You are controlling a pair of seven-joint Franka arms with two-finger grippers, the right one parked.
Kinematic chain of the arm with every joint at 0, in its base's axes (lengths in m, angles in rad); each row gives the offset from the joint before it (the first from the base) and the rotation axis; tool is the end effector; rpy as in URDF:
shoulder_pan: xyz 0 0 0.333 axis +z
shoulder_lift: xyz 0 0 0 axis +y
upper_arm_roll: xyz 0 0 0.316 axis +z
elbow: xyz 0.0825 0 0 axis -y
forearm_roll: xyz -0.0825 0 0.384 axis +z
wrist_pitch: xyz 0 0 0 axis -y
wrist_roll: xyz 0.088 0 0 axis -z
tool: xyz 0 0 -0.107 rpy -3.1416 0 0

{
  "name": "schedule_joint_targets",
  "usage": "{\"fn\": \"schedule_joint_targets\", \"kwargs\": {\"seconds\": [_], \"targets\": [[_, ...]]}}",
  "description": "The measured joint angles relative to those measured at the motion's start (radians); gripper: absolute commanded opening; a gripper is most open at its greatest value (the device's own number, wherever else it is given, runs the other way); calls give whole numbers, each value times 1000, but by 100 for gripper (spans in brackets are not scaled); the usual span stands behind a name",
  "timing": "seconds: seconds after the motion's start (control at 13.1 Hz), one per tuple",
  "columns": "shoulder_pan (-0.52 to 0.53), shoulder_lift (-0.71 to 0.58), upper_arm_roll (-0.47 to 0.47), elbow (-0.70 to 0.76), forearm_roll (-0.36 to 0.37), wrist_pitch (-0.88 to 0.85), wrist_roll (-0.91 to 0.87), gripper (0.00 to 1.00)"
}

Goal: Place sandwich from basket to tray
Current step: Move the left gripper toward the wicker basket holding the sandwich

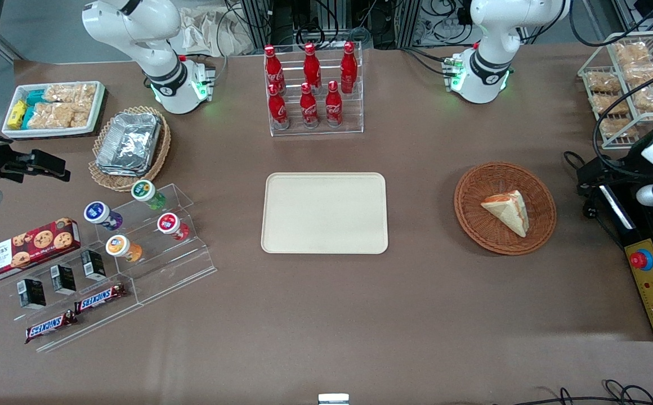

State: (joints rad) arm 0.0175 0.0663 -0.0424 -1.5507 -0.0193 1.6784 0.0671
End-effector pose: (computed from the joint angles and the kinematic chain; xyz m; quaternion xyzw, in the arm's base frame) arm 0.5848 -0.0156 0.6062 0.9984 -0.0451 0.0309 0.0104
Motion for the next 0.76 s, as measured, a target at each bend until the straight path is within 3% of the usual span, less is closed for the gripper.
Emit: {"fn": "schedule_joint_targets", "kwargs": {"seconds": [0.38,0.76], "targets": [[0,0,2,1,2,-9,-15,100],[6,-17,62,-76,7,-38,-181,100]]}}
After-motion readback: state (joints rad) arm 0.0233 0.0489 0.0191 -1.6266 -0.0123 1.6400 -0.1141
